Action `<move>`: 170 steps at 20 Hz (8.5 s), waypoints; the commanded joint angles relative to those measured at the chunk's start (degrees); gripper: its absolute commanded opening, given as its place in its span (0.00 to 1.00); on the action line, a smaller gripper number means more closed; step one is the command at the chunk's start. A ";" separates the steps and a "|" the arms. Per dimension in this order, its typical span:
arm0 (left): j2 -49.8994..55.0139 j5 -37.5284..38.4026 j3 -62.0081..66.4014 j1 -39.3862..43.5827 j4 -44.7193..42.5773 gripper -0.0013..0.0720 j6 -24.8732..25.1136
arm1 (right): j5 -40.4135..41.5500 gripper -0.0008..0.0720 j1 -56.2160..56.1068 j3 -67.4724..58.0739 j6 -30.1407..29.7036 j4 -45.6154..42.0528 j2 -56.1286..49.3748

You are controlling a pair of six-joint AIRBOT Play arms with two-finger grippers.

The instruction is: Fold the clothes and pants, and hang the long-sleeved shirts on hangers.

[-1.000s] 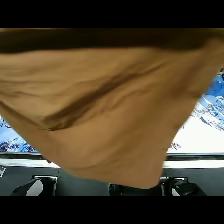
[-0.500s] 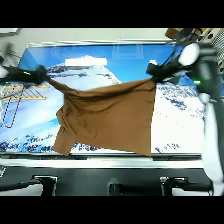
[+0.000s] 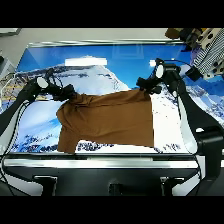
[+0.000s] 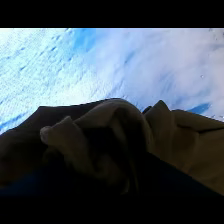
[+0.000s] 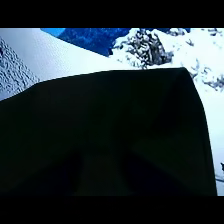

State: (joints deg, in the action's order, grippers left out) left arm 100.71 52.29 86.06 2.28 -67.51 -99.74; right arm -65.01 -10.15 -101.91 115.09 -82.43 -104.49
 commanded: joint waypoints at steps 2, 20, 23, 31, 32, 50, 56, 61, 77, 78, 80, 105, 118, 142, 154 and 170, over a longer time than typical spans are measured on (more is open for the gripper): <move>-1.20 11.87 4.22 -6.05 1.49 0.65 5.22 | -6.88 0.59 1.09 -0.59 -8.09 0.52 3.48; -27.36 17.07 -33.66 -26.12 9.09 0.65 11.58 | -10.62 0.69 19.41 61.05 -35.26 20.90 37.46; -27.43 17.20 -33.64 -26.12 9.09 0.65 13.00 | -6.73 0.69 19.41 64.08 -36.13 20.74 37.46; -27.41 17.79 -33.64 -26.12 9.09 0.65 14.53 | 0.04 0.68 19.37 71.08 -38.60 26.18 37.46; -27.41 17.77 -33.64 -26.12 9.09 0.65 14.53 | 0.94 0.67 19.37 71.95 -39.39 27.76 37.46; -25.40 4.61 -41.94 -25.99 19.41 0.65 31.39 | -2.38 0.05 19.34 72.63 -42.25 38.34 46.29; -19.54 3.54 -41.92 -22.12 28.13 0.65 36.76 | -4.07 0.05 19.37 72.63 -42.45 39.80 46.40; -17.75 3.32 -41.72 -18.86 30.14 0.14 36.81 | -4.81 0.05 19.34 72.63 -44.13 45.00 46.40; -57.90 11.91 5.81 -25.33 11.98 0.04 7.08 | 1.49 0.05 19.37 9.11 -34.77 47.10 68.28; -60.74 10.78 8.17 -26.01 7.93 0.04 4.24 | 4.24 0.05 19.37 5.03 -32.04 41.99 69.66; -65.57 9.55 11.21 -27.08 -0.13 0.04 -0.66 | 7.65 0.05 19.37 -0.92 -26.60 32.92 70.93; 11.91 5.70 11.72 -6.38 6.71 0.05 14.49 | -0.35 0.05 8.72 0.61 -16.28 12.66 -1.29; 2.29 27.93 16.96 -18.34 6.91 0.77 9.62 | -23.54 0.46 16.35 0.09 -32.57 16.35 9.18; -32.57 22.23 -36.24 -35.65 11.63 0.77 17.53 | -7.54 0.59 26.38 72.54 -45.31 28.83 37.92; -32.37 20.41 -36.26 -35.65 11.58 0.77 21.38 | -3.85 0.59 26.36 74.31 -46.93 34.32 34.95; -31.58 9.55 -44.33 -35.76 12.04 0.77 29.57 | -4.50 0.05 26.38 77.22 -51.01 41.40 35.10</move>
State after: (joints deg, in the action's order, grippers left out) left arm 68.99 64.75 43.33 -33.43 -55.86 -72.25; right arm -68.53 16.21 -24.71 64.34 -41.95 -69.43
